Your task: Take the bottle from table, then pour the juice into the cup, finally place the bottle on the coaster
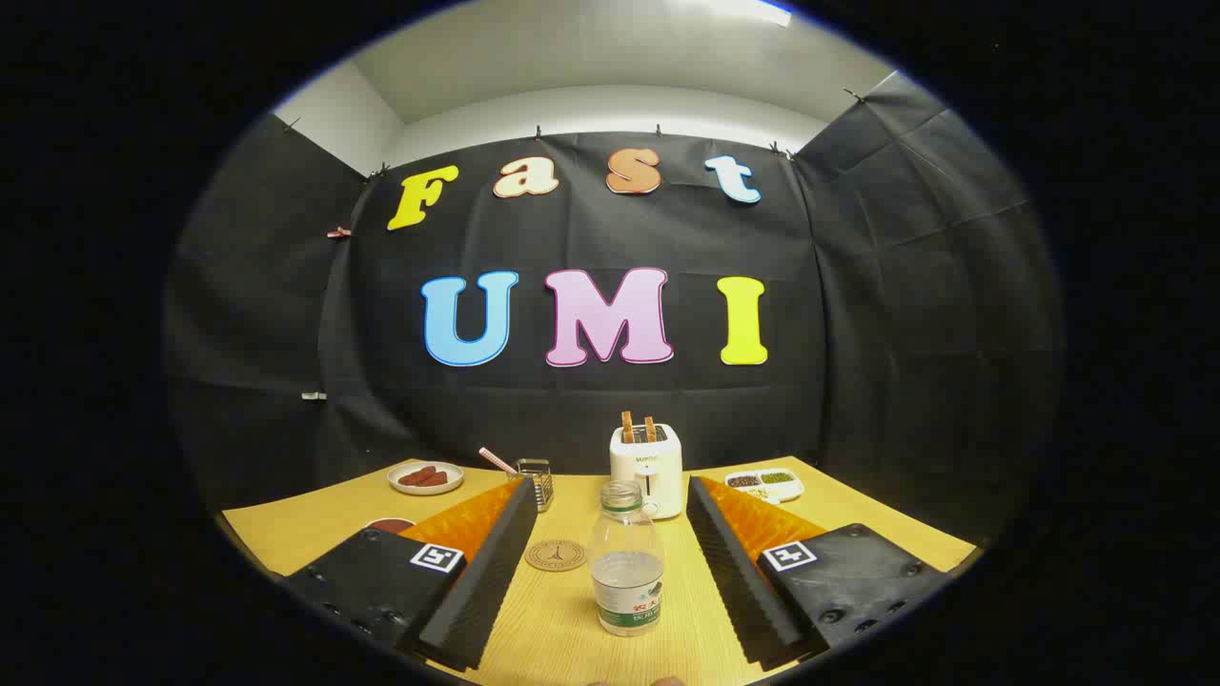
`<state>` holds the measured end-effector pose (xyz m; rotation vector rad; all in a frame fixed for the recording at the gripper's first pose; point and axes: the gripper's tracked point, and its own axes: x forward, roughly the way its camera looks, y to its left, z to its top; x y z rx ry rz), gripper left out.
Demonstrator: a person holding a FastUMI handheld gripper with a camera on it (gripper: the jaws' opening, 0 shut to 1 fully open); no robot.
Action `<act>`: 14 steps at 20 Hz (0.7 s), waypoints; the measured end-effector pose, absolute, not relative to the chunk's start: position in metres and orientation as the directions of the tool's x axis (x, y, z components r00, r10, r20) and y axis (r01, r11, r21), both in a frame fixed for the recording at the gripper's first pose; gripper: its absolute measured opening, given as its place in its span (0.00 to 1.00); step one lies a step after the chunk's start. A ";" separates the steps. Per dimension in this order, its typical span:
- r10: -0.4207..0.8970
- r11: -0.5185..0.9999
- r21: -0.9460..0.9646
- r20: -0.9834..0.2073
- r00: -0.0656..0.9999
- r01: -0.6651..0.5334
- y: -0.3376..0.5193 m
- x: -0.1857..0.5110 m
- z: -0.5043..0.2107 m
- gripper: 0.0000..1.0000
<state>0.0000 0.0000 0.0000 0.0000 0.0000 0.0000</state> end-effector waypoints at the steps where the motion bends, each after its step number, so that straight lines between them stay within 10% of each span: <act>1: -0.004 1.000 0.000 -0.003 1.000 0.004 -0.003 0.002 -0.002 0.98; 14: -0.032 0.999 -0.006 -0.034 0.999 0.032 -0.026 0.020 -0.020 0.99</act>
